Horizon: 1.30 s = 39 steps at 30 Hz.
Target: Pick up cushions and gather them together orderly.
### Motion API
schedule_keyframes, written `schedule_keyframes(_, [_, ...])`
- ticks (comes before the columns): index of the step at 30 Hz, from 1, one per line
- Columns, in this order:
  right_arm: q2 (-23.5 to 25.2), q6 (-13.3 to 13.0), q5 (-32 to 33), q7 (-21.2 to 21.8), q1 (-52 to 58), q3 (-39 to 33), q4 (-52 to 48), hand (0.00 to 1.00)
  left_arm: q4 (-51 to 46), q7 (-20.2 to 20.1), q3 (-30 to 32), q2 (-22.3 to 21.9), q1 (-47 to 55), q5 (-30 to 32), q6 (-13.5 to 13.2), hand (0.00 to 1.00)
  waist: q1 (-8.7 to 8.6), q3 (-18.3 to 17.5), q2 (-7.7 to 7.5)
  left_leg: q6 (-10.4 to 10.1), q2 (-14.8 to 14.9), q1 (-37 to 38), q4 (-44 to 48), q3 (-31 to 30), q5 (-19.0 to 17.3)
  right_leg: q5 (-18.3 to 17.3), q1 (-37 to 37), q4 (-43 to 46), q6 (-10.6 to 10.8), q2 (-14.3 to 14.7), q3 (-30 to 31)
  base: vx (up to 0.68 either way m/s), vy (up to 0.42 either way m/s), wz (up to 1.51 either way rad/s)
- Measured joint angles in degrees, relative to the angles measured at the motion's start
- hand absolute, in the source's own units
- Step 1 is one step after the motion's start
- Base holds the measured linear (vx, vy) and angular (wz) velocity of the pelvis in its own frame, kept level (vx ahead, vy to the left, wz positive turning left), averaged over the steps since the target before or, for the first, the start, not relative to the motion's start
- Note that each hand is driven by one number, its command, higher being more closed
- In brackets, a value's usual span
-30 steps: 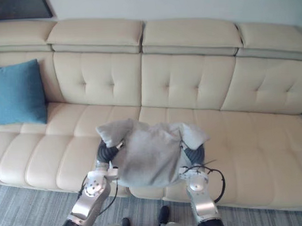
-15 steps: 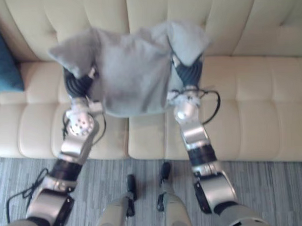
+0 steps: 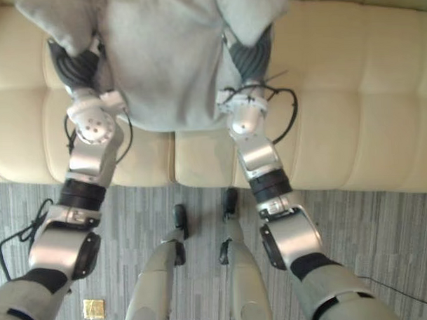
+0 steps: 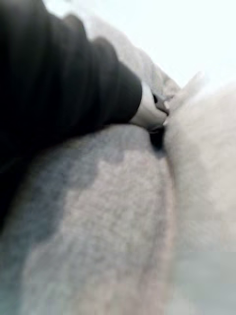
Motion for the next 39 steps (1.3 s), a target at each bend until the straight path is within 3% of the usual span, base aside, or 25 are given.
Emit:
schedule_keyframes(5, [-0.64,-0.33,0.14,-1.77,-4.44,-4.05,3.14,0.00,6.46,-1.08,-0.10,2.69,-7.96,-0.17,-0.71,0.00,-1.11,0.42,-0.72,0.37,-0.32,-2.24,0.99,0.00,0.02,0.74,-1.68,0.02,-0.13,-0.38,-0.09,-0.03,0.020,0.02])
schedule_keyframes(10, [-8.53,-0.52,3.73,-1.34,-9.84,-5.67,6.94,0.00,12.03,-4.62,-1.19,8.15,-13.48,-3.02,-0.87,0.00,-1.73,0.86,-1.00,1.09,-0.17,-4.05,2.48,0.05,-0.60,3.39,-2.86,0.03,1.95,-0.35,1.07,-0.02,0.051,-0.03])
schedule_keyframes(13, [-14.15,-0.80,7.91,0.70,-9.94,-6.29,6.91,0.00,13.20,-7.10,-0.97,12.78,-13.46,-6.12,-1.10,0.00,-1.73,0.86,-1.00,1.51,-0.28,-4.01,2.79,0.73,-0.85,4.43,-2.86,0.04,1.85,-0.51,2.20,0.00,0.072,-0.04])
schedule_keyframes(16, [-16.10,-0.91,10.65,2.01,-9.93,-7.20,7.01,0.00,13.19,-7.81,1.16,14.38,-13.21,-9.32,-1.88,0.00,-1.28,0.86,-1.00,1.83,-0.39,-3.85,3.10,1.48,-1.06,4.47,-2.86,0.04,1.79,-0.71,2.69,0.01,0.043,-0.09])
schedule_keyframes(18, [-16.66,-1.04,14.13,3.90,-9.71,-7.39,7.06,0.00,13.11,-9.71,3.50,16.41,-11.12,-14.00,-3.45,0.00,-1.21,0.86,-1.00,2.01,-0.41,-3.22,3.12,2.22,-1.17,5.06,-2.62,0.05,1.09,-0.82,3.35,0.00,0.038,-0.15])
schedule_keyframes(22, [-17.85,-1.12,17.86,6.20,-3.95,-7.51,4.67,0.00,9.52,-12.99,7.62,16.69,-1.57,-18.75,-3.56,0.00,-1.20,0.85,-1.02,2.42,0.03,-0.61,2.81,3.23,-1.44,4.69,-0.73,0.00,1.27,-0.68,4.59,0.00,0.005,-0.12])
schedule_keyframes(23, [-18.13,-1.18,18.18,6.71,0.64,-7.90,2.19,0.00,7.12,-13.96,8.38,16.59,2.82,-19.14,-3.53,0.00,-1.39,0.70,-1.27,2.33,-0.17,0.41,2.79,3.20,-1.51,1.17,0.73,-0.01,2.54,-1.05,4.23,0.02,-0.045,0.10])
schedule_keyframes(24, [-18.25,-1.27,18.28,7.37,5.61,-8.08,-0.34,0.00,3.78,-14.22,9.72,16.24,8.21,-18.98,-3.58,0.00,-1.37,0.54,-1.53,1.95,-0.21,1.42,2.80,3.12,-1.76,-1.66,1.81,-0.02,0.24,-1.11,3.55,0.03,-0.077,0.10])
schedule_keyframes(25, [-18.25,-1.27,18.28,7.39,5.72,-8.08,-0.45,0.00,3.70,-14.22,9.75,16.22,8.34,-18.96,-3.58,0.00,-1.37,0.53,-1.54,1.95,-0.20,1.44,2.80,3.12,-1.77,-1.67,1.82,-0.02,0.24,-1.11,3.52,0.03,-0.087,-0.06])
schedule_keyframes(27, [-16.99,-1.17,18.01,9.99,20.21,-9.35,-6.22,0.00,-3.33,-15.06,14.18,12.06,23.31,-17.51,-3.66,0.00,-0.88,0.50,-1.56,0.79,0.70,4.54,2.21,2.84,-2.51,-2.01,4.50,-0.01,-0.24,-0.30,2.10,0.04,-0.104,-0.09])
schedule_keyframes(33, [-5.82,-1.05,15.25,13.19,42.67,-15.30,-11.83,0.00,-11.34,-17.79,14.06,-5.11,44.29,-13.26,-3.12,0.00,-1.39,0.20,-1.59,0.17,0.88,9.57,0.09,1.47,-3.05,-3.78,9.13,-0.15,-0.96,0.14,0.31,0.05,-0.043,0.07])
schedule_keyframes(35, [-0.39,-0.69,12.99,15.23,50.68,-15.09,-11.84,0.00,-11.28,-19.21,12.31,-10.48,52.05,-11.63,-2.23,0.00,-1.13,-2.55,-1.70,0.16,0.93,11.19,-1.40,1.54,-3.05,-4.73,10.00,-0.28,-0.94,0.24,0.12,0.05,-0.009,0.04])
schedule_keyframes(39, [5.49,0.17,8.67,17.47,62.09,-14.58,-10.56,0.00,-7.16,-21.72,9.24,-15.35,62.11,-7.25,-0.47,0.00,-0.38,-7.23,-1.54,-0.47,1.69,16.62,-3.26,1.72,-3.69,-7.10,14.75,-0.02,-1.44,0.67,-1.16,0.11,0.002,0.00])
